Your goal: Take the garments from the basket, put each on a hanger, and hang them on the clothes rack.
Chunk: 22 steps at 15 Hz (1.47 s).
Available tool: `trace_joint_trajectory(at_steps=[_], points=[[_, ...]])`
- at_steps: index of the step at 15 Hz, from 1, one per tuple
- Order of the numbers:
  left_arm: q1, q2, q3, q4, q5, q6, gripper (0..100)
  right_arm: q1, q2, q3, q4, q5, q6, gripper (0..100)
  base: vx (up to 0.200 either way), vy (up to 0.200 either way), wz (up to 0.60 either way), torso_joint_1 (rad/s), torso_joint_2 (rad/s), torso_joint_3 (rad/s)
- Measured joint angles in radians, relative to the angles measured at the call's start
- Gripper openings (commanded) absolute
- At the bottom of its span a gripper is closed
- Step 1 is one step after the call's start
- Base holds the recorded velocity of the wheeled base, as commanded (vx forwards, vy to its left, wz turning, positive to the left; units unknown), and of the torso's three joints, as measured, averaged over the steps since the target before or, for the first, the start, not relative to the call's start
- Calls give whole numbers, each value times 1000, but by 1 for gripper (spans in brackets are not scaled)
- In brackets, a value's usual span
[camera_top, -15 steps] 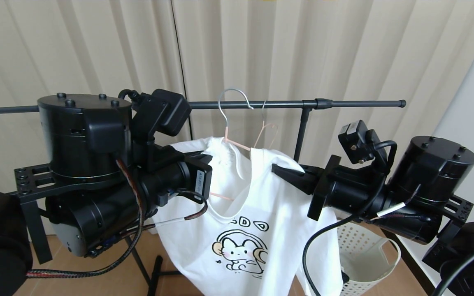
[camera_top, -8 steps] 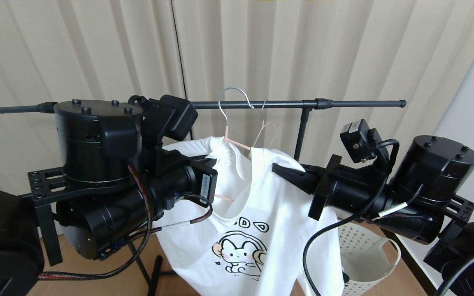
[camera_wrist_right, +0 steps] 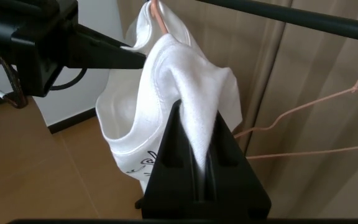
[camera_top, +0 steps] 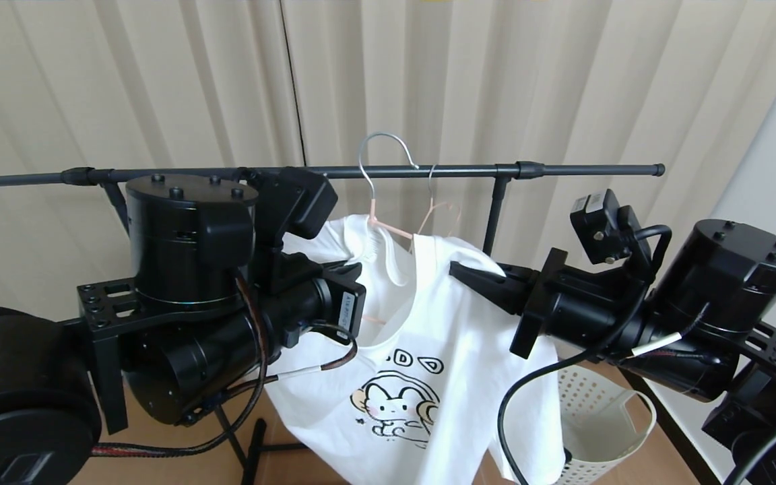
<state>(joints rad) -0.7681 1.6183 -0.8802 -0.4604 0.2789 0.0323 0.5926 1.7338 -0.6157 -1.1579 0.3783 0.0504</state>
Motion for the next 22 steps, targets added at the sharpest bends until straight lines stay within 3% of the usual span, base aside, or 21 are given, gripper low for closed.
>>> trace_joint_trajectory(at_steps=[2, 3, 10, 22], points=[[1, 12, -8, -1, 5, -1, 0, 3, -10, 4, 0, 0, 0, 0, 0, 0, 0, 0, 0, 0], [0, 18, -13, -1, 8, -1, 100, 3, -14, 7, 0, 0, 0, 0, 0, 0, 0, 0, 0, 0], [-23, 27, -27, -1, 22, -5, 100, 5, -34, 12, -1, 0, -1, 0, 0, 0, 0, 0, 0, 0], [-56, -128, 65, -2, 9, 4, 100, -5, -27, 0, 0, 26, 0, 0, 0, 0, 0, 0, 0, 0]])
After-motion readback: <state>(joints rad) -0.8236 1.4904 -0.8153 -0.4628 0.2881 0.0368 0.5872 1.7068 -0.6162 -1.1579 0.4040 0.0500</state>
